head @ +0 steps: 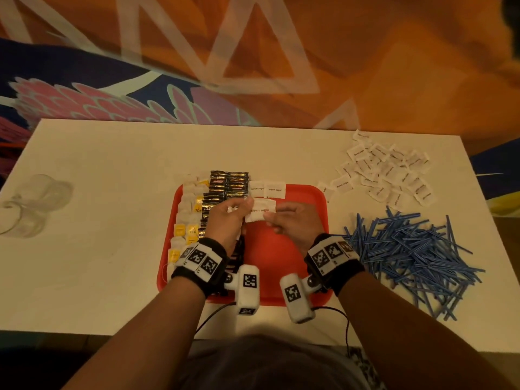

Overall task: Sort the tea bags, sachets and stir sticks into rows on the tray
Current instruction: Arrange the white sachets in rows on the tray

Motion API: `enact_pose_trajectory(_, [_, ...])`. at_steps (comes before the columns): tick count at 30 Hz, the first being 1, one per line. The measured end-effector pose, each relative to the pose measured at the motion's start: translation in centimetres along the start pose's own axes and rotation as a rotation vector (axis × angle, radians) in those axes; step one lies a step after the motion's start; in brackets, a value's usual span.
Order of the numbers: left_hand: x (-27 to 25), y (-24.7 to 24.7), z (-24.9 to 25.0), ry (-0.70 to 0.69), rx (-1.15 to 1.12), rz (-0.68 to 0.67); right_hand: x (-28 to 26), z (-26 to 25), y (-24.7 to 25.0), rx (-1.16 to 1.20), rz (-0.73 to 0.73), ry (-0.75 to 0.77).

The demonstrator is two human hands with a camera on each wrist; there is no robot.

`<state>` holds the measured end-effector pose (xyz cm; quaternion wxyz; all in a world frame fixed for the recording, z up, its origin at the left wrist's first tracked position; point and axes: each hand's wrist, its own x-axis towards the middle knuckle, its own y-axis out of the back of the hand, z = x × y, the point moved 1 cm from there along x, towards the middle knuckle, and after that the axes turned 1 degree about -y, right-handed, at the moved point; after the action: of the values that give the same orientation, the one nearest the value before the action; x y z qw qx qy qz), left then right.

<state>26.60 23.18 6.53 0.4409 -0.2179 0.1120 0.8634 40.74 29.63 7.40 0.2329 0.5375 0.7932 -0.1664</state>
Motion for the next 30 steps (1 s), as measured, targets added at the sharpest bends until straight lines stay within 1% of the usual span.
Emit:
enact_pose_trajectory(2, [0.3, 0.2, -0.2, 0.001, 0.022, 0.030, 0.5, 0.3, 0.1, -0.047, 0.009, -0.007])
enact_pose_trajectory(7, [1.1, 0.3, -0.5, -0.055, 0.123, 0.129, 1.8, 0.7, -0.2, -0.090, 0.007, -0.039])
enact_pose_trajectory(11, [2.2, 1.4, 0.0, -0.022, 0.106, 0.180, 4.1, 0.8, 0.1, -0.137, 0.039, -0.057])
enact_pose_trajectory(14, [2.9, 2.8, 0.0, 0.012, 0.058, 0.177, 6.6, 1.2, 0.6, -0.187, 0.084, -0.076])
enact_pose_trajectory(17, [3.3, 4.3, -0.2, 0.038, 0.006, 0.163, 8.9, 1.7, 0.7, -0.243, 0.137, -0.125])
enact_pose_trajectory(23, [3.9, 7.3, -0.5, 0.065, -0.036, 0.189, 12.8, 3.0, -0.8, -0.333, 0.167, -0.229])
enact_pose_trajectory(27, [4.4, 8.6, -0.6, 0.081, -0.044, 0.230, 14.2, 3.3, -1.5, -0.384, 0.157, -0.225])
enact_pose_trajectory(30, [4.6, 9.1, -0.9, 0.096, -0.040, 0.231, 14.6, 3.5, -1.8, -0.461, 0.190, -0.209])
